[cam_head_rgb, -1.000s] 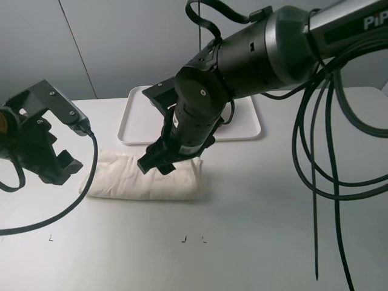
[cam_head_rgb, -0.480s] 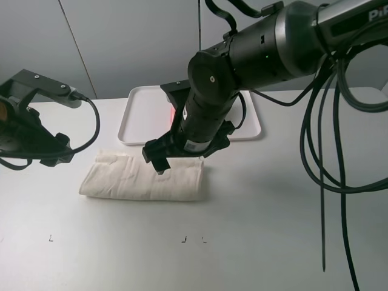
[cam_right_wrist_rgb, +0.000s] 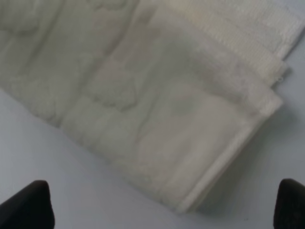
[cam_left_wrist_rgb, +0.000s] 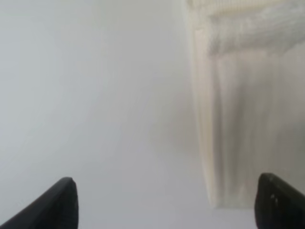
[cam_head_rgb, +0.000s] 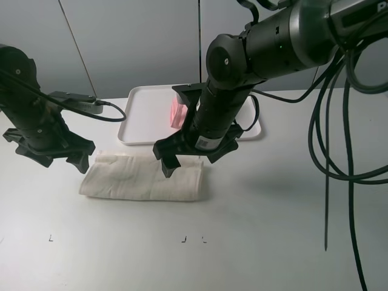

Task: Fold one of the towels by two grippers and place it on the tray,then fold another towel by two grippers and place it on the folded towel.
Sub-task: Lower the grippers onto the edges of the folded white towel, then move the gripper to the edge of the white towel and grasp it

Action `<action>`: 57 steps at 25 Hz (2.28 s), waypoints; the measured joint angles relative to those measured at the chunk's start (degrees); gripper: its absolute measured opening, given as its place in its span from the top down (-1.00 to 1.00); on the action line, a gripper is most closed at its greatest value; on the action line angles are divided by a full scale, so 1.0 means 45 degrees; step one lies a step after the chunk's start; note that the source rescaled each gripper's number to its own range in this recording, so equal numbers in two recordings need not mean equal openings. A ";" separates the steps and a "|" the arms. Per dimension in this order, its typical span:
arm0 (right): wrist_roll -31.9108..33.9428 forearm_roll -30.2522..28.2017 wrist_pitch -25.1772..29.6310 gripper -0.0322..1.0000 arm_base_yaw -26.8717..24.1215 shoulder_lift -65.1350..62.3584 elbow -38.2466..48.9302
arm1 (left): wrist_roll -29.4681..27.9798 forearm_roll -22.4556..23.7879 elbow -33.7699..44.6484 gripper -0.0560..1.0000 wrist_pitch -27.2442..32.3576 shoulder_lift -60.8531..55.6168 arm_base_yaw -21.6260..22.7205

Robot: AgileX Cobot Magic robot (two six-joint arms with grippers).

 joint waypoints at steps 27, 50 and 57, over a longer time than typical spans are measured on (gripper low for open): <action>-0.0258 0.0000 -0.0038 -1.00 -0.0048 0.0172 0.0000 | -0.0443 0.0038 -0.0608 -0.93 -0.0121 0.2367 0.0000; 0.0648 0.2094 -0.0868 -0.36 -0.0887 0.2375 0.0000 | -0.0519 0.0038 -0.0608 -0.93 -0.0075 0.2367 0.0000; 0.0393 0.2691 -0.0972 -0.39 -0.0887 0.2541 -0.0105 | -0.0544 0.0038 -0.0608 -0.93 -0.0075 0.2389 0.0000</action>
